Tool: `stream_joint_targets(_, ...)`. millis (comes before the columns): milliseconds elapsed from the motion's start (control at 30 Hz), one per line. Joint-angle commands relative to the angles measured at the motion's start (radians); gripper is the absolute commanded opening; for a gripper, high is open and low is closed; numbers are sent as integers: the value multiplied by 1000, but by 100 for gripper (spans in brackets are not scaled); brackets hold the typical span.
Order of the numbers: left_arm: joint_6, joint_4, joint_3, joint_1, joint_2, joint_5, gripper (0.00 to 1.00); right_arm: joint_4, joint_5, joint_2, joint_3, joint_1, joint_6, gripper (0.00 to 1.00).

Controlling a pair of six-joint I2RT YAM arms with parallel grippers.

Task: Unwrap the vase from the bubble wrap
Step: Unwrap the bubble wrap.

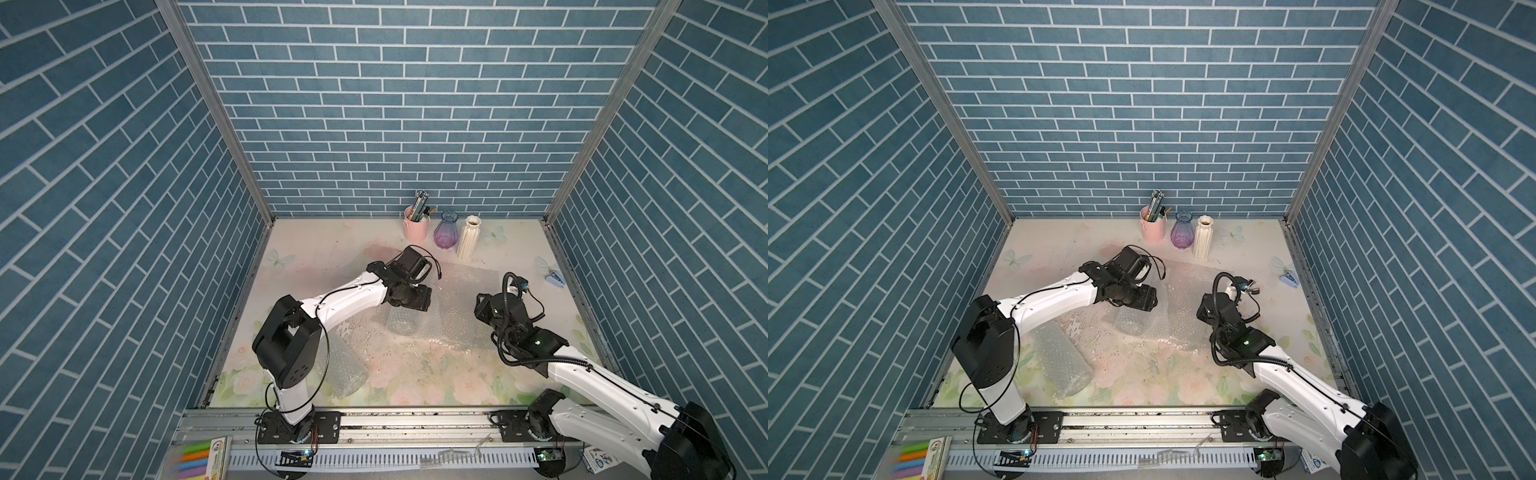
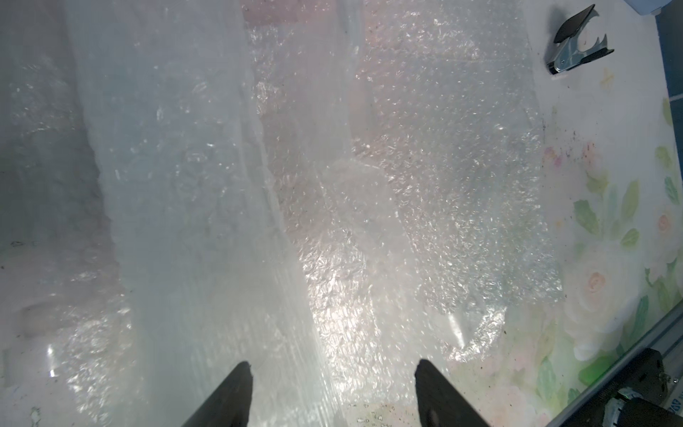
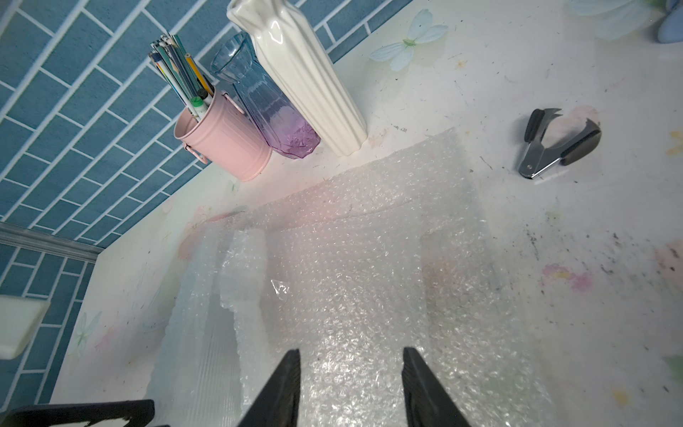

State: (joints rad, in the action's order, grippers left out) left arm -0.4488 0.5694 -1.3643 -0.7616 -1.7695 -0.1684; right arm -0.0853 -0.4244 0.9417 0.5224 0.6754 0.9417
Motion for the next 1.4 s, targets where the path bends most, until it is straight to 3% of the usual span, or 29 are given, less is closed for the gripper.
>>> stream_joint_targets(0,15,37,-17,9,-10,19,71,-32,3,-24,-6,-5,-27,46)
stream_joint_targets(233,20,37,39,74,26,33,72,-42,17,-24,11,-7,-64,46)
stream_joint_targets(567,4,26,168,262,114,37,72,-32,50,11,31,-6,-87,45)
stream_joint_targets(767,-8,65,160,337,174,75,74,-10,74,43,37,-6,-89,45)
stream_joint_targets(900,17,71,103,328,180,54,76,1,88,64,41,-7,-92,45)
stream_joint_targets(1100,72,52,-7,218,157,9,80,2,93,83,41,-7,-92,46)
stream_joint_targets(1367,93,68,-151,121,-5,-24,80,-4,92,80,39,-7,-97,46)
